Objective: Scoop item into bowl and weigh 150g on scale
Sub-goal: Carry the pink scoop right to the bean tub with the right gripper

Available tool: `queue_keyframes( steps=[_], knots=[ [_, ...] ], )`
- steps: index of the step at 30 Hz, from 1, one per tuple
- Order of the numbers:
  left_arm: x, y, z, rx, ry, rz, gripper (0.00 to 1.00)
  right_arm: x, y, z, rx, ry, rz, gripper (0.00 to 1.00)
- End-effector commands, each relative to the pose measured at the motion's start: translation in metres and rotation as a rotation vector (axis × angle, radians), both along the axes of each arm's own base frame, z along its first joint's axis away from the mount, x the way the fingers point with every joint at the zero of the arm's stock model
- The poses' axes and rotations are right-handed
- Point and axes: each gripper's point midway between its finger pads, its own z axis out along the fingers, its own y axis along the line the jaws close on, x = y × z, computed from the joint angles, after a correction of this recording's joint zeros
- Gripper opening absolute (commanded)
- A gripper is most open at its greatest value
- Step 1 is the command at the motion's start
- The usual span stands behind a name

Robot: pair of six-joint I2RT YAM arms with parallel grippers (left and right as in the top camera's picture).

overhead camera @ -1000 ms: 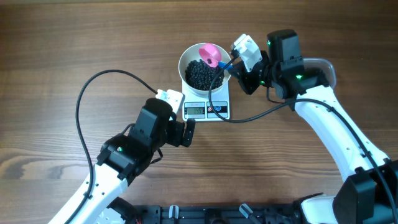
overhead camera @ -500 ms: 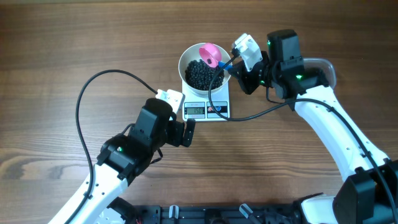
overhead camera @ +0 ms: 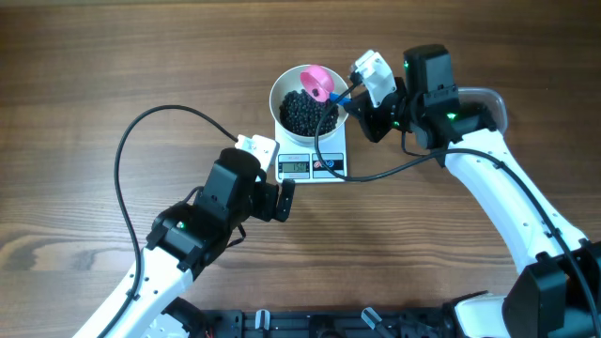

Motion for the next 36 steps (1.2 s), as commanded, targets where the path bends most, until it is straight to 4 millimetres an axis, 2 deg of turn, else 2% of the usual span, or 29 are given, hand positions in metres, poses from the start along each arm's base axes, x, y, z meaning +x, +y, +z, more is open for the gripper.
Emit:
queue_keyframes(
  steps=[1,6,10,14,18,20,25,28,31,36],
  knots=[
    [0.002,0.003,-0.001,0.021,-0.01,-0.002,1.0,-0.001,0.005,0.01,0.087,0.054,-0.06,0.04],
    [0.002,0.003,-0.001,0.021,-0.01,-0.002,1.0,0.001,0.01,0.019,0.16,0.084,-0.099,0.04],
    [0.002,0.003,-0.001,0.021,-0.01,-0.001,1.0,0.009,-0.003,0.039,0.232,0.076,-0.184,0.04],
    [0.002,0.003,-0.001,0.021,-0.01,-0.001,1.0,0.02,-0.036,0.057,0.256,0.025,-0.265,0.04],
    [0.002,0.003,-0.001,0.021,-0.01,-0.002,1.0,0.029,-0.088,0.072,0.313,0.026,-0.421,0.04],
    [0.002,0.003,-0.001,0.021,-0.01,-0.002,1.0,0.027,-0.117,0.076,0.34,0.036,-0.469,0.04],
    [0.002,0.003,-0.001,0.021,-0.01,-0.001,1.0,0.017,-0.17,0.065,0.378,0.12,-0.594,0.04],
    [0.002,0.003,-0.001,0.021,-0.01,-0.002,1.0,0.01,-0.195,0.055,0.386,0.17,-0.676,0.04],
    [0.002,0.003,-0.001,0.021,-0.01,-0.001,1.0,0.005,-0.209,0.05,0.388,0.197,-0.72,0.04],
    [0.002,0.003,-0.001,0.021,-0.01,-0.002,1.0,-0.007,-0.217,0.035,0.35,0.271,-0.784,0.04]
  ],
)
